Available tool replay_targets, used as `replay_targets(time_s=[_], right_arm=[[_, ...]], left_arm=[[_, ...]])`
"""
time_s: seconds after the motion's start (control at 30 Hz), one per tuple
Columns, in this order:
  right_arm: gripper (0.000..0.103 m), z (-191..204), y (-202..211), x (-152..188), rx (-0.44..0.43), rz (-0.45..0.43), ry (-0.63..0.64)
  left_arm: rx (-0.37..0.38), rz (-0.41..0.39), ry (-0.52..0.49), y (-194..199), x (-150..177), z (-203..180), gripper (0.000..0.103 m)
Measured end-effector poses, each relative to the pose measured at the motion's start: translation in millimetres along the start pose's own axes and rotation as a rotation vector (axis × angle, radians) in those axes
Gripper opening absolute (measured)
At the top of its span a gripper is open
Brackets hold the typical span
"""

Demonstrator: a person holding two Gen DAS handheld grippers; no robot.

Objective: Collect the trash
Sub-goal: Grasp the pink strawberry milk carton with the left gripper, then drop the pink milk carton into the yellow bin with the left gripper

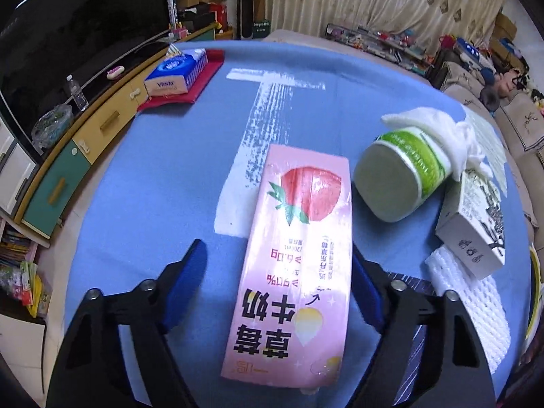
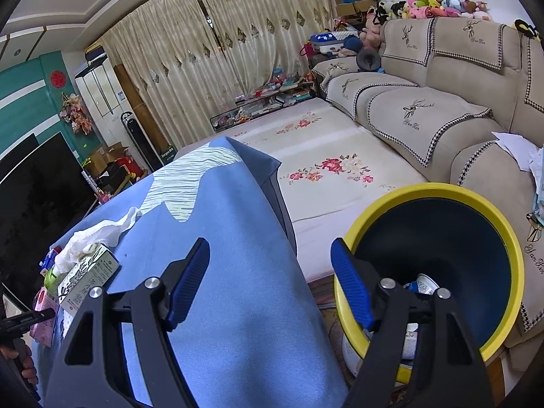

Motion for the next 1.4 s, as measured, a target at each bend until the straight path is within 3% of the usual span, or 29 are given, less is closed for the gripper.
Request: replay_targets(time_s=[0.03, 0.1, 0.37, 0.63, 0.87, 1.2, 1.4], right_arm=[[0.070, -0.5, 0.0, -0.2, -0.001, 0.000, -0.002], [0.070, -0.4, 0.5, -0.4, -0.002, 0.000, -0.003], [0.070, -2.2, 2.1, -1.4, -0.003, -0.005, -0.010], [0.070, -2.6, 12.5, -0.2, 0.004, -0.052, -0.010], [0.073, -45.9, 52.4, 7.8, 0.056, -0.070, -0.055], [0.075, -129.4, 114.3, 25.9, 0.211, -0.118, -0.137], [0.075, -168.3, 141.5, 26.5, 0.280, -0.172, -0.190]], left_arm=[[-0.005, -0.005, -0.005, 0.4, 0.7, -0.1, 0.069], [0.001, -0.010, -0.006, 2.8, 2.2, 2.3, 0.050], [0.039, -0.066, -0.029, 42.5, 22.8, 9.9, 0.050], [0.158, -0.145, -0.168, 106.0, 47.3, -39.8, 0.050], [0.327, -0.168, -0.382, 135.5, 62.5, -135.6, 0.051], [0.524, -0.091, -0.692, 139.4, 99.8, -319.1, 0.051], [0.579, -0.001, -0.824, 122.8, 128.0, -430.0, 0.051]])
Point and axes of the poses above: each gripper's, at about its wrist camera, not at the fingertips, and y roughly against the way its jaws point, z to its left, x to its underside, the point moved 2 cm from there along -y, roughly the way its jaws point, and after that the axes turned 2 degrees about z, right-handed, at the moved point
